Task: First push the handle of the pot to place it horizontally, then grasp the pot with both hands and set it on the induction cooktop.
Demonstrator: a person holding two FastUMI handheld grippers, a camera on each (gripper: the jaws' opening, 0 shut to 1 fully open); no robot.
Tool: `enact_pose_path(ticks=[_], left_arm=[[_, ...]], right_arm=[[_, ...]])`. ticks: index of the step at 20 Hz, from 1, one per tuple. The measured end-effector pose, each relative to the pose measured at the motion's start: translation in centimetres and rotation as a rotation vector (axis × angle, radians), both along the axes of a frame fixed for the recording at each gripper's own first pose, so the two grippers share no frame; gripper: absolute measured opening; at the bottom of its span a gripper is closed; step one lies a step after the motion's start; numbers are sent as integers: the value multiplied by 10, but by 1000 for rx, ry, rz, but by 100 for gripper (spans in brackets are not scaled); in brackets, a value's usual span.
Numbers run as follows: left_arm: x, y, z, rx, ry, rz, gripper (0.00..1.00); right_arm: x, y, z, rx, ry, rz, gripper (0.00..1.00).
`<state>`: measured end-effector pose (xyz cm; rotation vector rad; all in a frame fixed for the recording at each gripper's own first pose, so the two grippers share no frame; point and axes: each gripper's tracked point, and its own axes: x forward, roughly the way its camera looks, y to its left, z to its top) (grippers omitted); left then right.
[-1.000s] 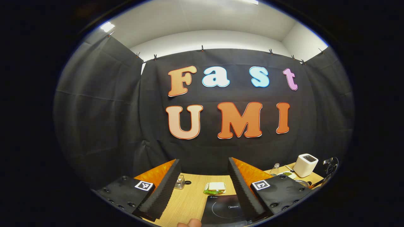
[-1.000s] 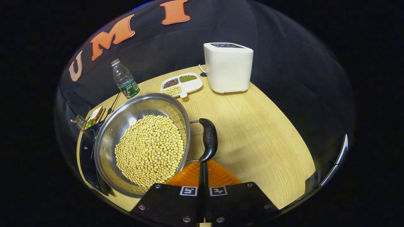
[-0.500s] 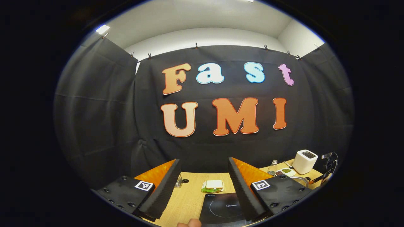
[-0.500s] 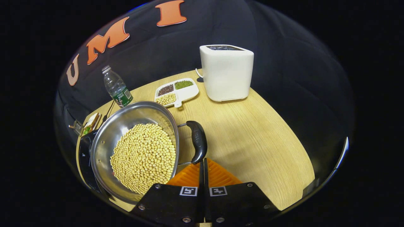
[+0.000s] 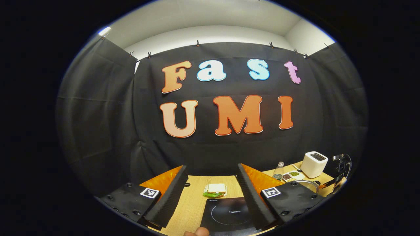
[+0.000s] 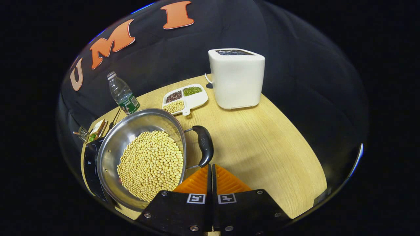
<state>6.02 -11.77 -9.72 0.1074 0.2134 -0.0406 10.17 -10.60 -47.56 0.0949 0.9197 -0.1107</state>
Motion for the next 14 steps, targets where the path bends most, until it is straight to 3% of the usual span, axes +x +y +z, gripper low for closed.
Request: enact_pose_path(ticks=[5, 7, 14], left_arm=[[16, -46, -50, -25, 35, -72, 98], [24, -69, -81, -45, 57, -98, 99], [36, -148, -237, -136, 279, -166, 99]], right_arm=[[-7, -13, 32, 15, -94, -34, 2], [-11, -12, 41, 39, -117, -38, 7], [-2, -1, 63, 29, -229, 13, 58]])
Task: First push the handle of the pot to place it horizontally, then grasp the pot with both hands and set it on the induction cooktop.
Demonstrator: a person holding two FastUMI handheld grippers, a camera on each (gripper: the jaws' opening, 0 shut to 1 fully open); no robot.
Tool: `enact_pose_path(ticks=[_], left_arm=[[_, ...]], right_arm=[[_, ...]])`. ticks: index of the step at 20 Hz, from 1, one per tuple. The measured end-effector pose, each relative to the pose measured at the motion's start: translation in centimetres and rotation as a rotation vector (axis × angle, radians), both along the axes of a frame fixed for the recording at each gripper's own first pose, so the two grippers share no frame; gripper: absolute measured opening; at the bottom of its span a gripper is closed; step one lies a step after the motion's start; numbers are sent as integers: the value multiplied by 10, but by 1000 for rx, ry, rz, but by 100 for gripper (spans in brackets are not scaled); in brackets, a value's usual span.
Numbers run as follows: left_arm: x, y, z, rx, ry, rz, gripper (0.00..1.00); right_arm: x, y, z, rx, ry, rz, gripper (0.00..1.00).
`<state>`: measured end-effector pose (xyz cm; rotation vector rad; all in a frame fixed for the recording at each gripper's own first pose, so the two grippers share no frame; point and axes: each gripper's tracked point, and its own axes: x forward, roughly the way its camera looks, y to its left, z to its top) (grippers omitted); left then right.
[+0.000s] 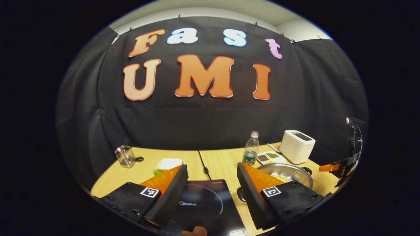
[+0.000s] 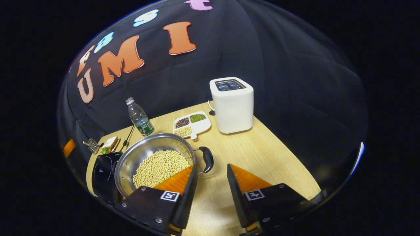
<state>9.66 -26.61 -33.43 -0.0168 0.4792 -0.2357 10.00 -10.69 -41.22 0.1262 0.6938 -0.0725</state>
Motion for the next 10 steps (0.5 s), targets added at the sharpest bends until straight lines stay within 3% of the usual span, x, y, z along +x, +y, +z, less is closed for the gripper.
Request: enact_pose_path(ticks=[2, 4, 6, 10], left_arm=[[1, -19, -33, -24, 51, 1, 99], [-1, -40, -56, -44, 85, -17, 98], [-2, -56, -73, -29, 103, -42, 99], [-8, -87, -104, -24, 168, -108, 99]], right_arm=[[9, 1, 0, -49, -32, 22, 74], [17, 6, -5, -90, -51, 50, 80], [25, 11, -13, -96, -40, 69, 91], [41, 19, -36, -96, -7, 97, 94]])
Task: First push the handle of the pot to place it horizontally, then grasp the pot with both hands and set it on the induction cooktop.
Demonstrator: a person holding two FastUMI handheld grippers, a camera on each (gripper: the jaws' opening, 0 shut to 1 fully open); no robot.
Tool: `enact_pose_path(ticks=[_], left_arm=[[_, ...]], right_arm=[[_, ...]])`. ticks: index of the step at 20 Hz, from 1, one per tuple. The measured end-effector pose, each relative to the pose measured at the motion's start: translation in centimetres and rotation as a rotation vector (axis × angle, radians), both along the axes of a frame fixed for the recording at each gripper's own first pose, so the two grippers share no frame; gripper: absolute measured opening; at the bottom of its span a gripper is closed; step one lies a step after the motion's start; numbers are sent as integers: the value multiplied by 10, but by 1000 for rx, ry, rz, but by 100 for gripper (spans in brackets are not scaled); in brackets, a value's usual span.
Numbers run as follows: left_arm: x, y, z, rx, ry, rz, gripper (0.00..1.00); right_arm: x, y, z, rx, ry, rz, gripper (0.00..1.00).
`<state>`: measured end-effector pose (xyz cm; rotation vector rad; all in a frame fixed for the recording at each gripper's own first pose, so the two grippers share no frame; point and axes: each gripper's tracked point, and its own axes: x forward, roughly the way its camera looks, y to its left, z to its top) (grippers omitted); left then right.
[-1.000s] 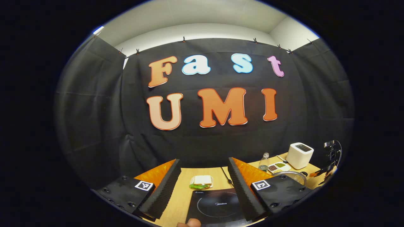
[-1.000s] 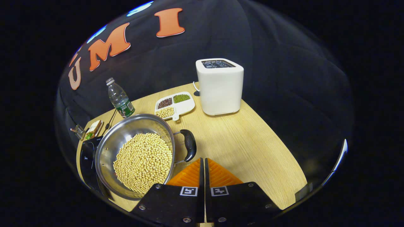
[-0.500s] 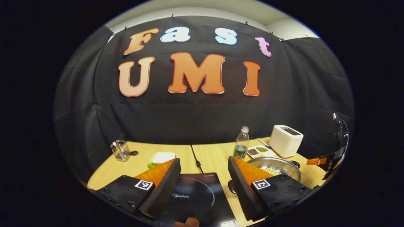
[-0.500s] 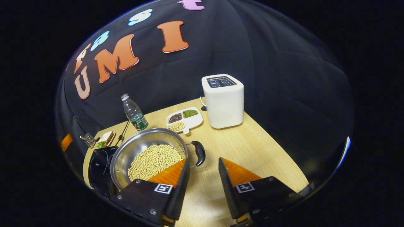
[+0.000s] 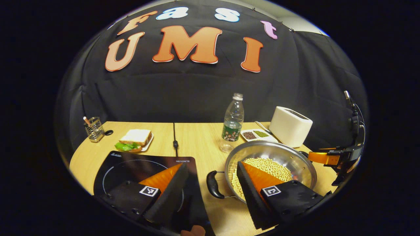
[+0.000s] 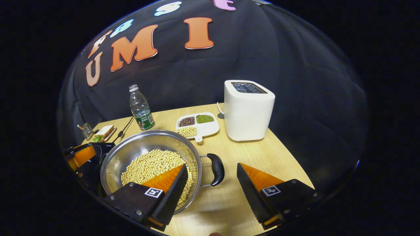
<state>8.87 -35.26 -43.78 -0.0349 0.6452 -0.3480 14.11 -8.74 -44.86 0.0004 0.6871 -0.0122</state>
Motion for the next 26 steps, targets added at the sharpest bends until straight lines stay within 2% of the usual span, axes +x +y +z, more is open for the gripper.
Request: enact_pose_path(ticks=[8, 14, 15, 16, 18, 20, 22, 23, 25, 26], left_arm=[[4, -17, -53, 28, 135, -5, 99], [13, -25, -59, 32, 149, -8, 99], [12, -25, -60, 26, 162, -4, 98], [13, -27, -60, 21, 161, -4, 97], [14, -24, -64, 40, 180, 1, 96], [16, -18, -69, 74, 201, 14, 91], [19, -17, -72, 63, 239, 28, 70], [16, -17, -75, 67, 281, 28, 62], [13, -17, -73, 87, 305, 22, 56], [12, -18, -75, 85, 321, 20, 58]], right_arm=[[16, 0, -28, 18, 42, 1, 94], [19, 5, -51, 64, 108, 8, 92], [18, 5, -55, 62, 122, 11, 89], [15, 8, -56, 85, 139, 19, 77], [17, 10, -62, 117, 155, 1, 65], [16, 8, -58, 131, 161, -10, 57], [15, 7, -59, 144, 162, -25, 53], [13, 7, -57, 146, 160, -31, 48], [12, 6, -54, 145, 155, -47, 48], [11, 7, -52, 153, 159, -60, 46]])
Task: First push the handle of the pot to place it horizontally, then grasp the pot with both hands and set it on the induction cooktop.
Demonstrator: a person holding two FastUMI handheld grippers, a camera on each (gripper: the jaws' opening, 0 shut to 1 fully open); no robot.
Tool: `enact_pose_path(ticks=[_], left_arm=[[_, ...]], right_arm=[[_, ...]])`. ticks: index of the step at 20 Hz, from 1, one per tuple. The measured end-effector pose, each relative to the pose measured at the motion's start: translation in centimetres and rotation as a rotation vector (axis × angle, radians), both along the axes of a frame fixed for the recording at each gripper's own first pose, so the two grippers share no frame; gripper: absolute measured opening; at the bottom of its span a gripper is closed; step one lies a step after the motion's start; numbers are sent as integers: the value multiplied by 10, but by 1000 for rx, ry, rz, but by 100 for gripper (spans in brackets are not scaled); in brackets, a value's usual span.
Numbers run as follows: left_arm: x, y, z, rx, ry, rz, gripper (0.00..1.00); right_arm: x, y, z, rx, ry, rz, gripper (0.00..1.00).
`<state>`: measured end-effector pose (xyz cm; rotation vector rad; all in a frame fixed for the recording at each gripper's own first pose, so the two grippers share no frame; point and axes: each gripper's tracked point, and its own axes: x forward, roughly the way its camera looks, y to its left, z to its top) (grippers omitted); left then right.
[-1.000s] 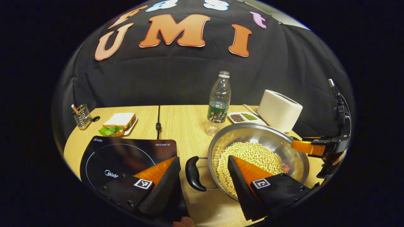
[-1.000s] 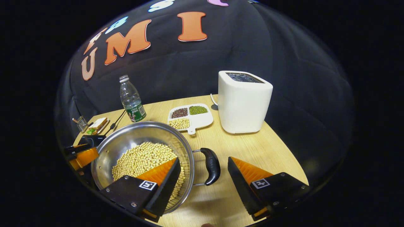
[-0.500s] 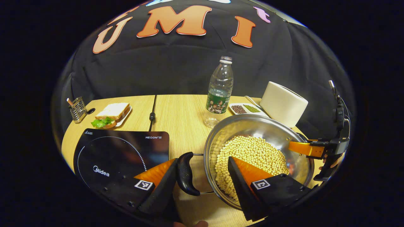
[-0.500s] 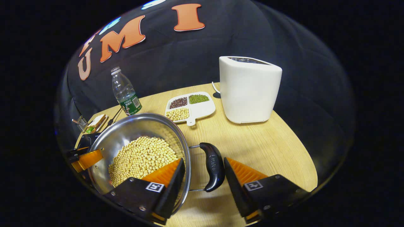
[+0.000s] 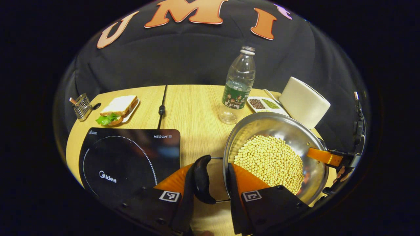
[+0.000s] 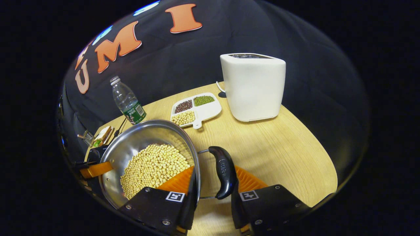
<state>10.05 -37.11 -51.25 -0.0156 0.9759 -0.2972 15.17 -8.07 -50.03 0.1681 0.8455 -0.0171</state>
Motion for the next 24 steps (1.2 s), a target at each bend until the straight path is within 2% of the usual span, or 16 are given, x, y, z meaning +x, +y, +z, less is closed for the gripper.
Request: enact_pose_path(ticks=[2, 3, 7, 8, 9, 10, 11, 12, 13, 14, 15, 18, 19, 20, 21, 24], left_arm=[[-10, 1, 3, -15, 26, 12, 55], [-13, 3, 6, -19, 35, 15, 51], [-16, 14, 29, -19, 9, 12, 52], [-16, 18, 39, -19, -5, 13, 51], [-13, 21, 50, -20, -20, 13, 51], [-13, 27, 60, -21, -30, 12, 55], [-12, 33, 70, -20, -38, 13, 51], [-11, 39, 80, -23, -48, 16, 51], [-10, 46, 88, -24, -58, 18, 53], [-8, 54, 98, -26, -73, 23, 51], [-7, 63, 107, -25, -85, 27, 55], [-6, 93, 131, -23, -118, 44, 55], [-7, 103, 138, -22, -121, 51, 53], [-8, 115, 143, -20, -122, 58, 53], [-9, 126, 149, -16, -122, 63, 51], [-7, 160, 160, -5, -134, 85, 53]], right_arm=[[-6, 0, 6, 3, 5, -12, 45], [-11, -2, 10, -2, 7, -12, 45], [-21, 9, 33, 12, -13, -20, 45], [-23, 13, 40, 21, -21, -22, 40], [-25, 17, 49, 26, -32, -22, 45], [-27, 22, 57, 29, -40, -22, 45], [-27, 28, 66, 30, -52, -20, 45], [-28, 34, 76, 33, -63, -18, 45], [-31, 42, 85, 35, -73, -14, 45], [-32, 49, 94, 39, -82, -9, 44], [-33, 58, 102, 44, -92, -6, 44], [-36, 87, 122, 53, -113, 14, 44], [-38, 96, 127, 55, -116, 22, 44], [-38, 108, 131, 55, -121, 30, 39], [-40, 118, 134, 58, -120, 38, 44], [-42, 152, 140, 71, -118, 62, 45]])
